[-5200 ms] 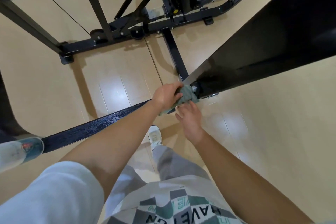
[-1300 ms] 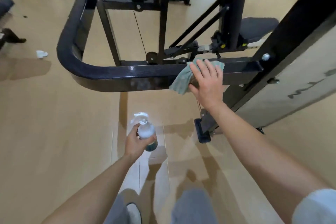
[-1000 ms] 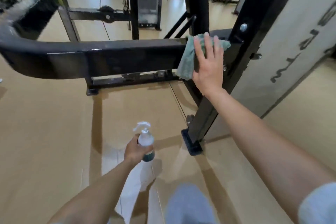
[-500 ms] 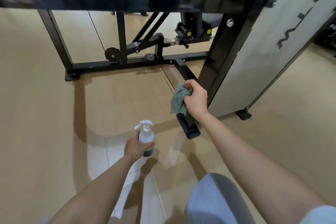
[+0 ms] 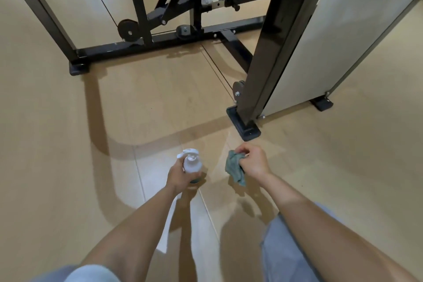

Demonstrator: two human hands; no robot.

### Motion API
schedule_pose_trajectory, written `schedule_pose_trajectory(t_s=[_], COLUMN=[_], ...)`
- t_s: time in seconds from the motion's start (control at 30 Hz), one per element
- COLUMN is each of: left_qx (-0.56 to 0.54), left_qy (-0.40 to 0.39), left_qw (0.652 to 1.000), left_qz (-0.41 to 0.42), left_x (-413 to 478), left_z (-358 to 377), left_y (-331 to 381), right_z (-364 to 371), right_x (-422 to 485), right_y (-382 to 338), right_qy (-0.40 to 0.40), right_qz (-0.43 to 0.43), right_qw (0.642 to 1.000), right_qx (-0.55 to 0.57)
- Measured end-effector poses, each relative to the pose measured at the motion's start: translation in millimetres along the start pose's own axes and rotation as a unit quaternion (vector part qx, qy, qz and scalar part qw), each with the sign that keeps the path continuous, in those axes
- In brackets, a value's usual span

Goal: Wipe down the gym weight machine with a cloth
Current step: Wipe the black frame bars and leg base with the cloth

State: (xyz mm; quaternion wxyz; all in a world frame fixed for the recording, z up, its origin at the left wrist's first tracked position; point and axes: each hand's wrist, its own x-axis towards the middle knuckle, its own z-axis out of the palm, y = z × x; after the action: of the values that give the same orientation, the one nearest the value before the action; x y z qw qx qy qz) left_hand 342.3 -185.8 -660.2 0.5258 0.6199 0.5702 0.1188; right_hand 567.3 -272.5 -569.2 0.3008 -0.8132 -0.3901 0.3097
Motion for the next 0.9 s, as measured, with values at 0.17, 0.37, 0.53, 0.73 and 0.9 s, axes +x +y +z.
schedule_pose_trajectory(t_s=[0.17,0.37,0.53,0.73,0.9], left_qx=[0.015,-0.046,-0.095,-0.081,-0.035], left_qy=[0.019,0.206,-0.073,-0.088,0.017], left_qw=[0.997,0.977,0.987,0.975,0.97], left_qz=[-0.067,0.026,0.105,0.186,0.239], left_x=[-12,-54,-47,-24,6], left_z=[-14,-35,-26,-18,-22], left_y=[10,93,200,277,331], right_z=[-4,-32,-70,-123,-162], right_x=[0,-12,-20,-9,20], right_y=[-15,-42,-76,-100,-103], right_qy=[0.024,0.065,0.099,0.14,0.241], right_qz=[0.016,0.019,-0.095,-0.204,-0.184], right_qw=[0.997,0.974,0.966,0.951,0.95], right_qx=[0.075,0.216,0.218,0.188,0.074])
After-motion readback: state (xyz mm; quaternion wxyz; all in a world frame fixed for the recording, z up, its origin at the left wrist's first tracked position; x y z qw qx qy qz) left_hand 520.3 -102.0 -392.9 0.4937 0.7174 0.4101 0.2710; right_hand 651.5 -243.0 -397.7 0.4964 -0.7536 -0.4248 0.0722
